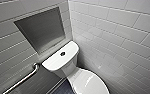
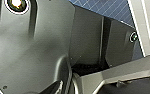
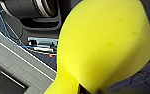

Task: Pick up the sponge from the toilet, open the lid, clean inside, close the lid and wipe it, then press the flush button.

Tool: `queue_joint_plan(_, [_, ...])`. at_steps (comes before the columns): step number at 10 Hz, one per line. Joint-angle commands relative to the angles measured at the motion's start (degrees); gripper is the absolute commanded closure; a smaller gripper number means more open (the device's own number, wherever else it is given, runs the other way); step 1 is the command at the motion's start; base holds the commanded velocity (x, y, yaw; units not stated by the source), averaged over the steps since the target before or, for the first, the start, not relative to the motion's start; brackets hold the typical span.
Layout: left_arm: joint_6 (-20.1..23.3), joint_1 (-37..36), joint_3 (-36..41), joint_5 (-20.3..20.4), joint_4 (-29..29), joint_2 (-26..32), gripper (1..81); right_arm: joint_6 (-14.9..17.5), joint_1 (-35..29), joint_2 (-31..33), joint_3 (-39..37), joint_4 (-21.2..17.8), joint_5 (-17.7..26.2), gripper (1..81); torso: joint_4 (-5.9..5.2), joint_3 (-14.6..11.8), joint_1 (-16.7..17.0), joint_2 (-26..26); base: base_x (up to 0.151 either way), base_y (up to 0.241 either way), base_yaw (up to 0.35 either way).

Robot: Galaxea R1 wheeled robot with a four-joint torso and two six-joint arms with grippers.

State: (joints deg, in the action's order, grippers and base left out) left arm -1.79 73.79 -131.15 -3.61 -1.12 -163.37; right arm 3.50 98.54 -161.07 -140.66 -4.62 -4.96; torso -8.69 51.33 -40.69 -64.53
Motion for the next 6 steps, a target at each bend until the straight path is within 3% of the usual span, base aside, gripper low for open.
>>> queue_joint_plan(1, [-0.1, -0.5, 0.6, -4.2, -0.6, 0.8, 1.0, 9.1, 1.2, 0.3, -0.7, -9.2, 4.5, 81.1, 0.00, 0.0, 0.0, 0.0, 0.000, 0.000, 0.000])
queue_joint_plan(3, [-0.1, -0.9, 0.5, -4.1, -0.5, 0.1, 1.0, 9.0, -0.4, -1.3, -2.7, -9.4, 6.9, 81.1, 0.00, 0.0, 0.0, 0.0, 0.000, 0.000, 0.000])
queue_joint_plan(6, [-0.1, -1.0, 0.6, -4.1, -0.4, -0.5, 1.0, 9.1, -1.0, -7.4, -12.8, -9.3, 7.4, 81.1, 0.00, 0.0, 0.0, 0.0, 0.000, 0.000, 0.000])
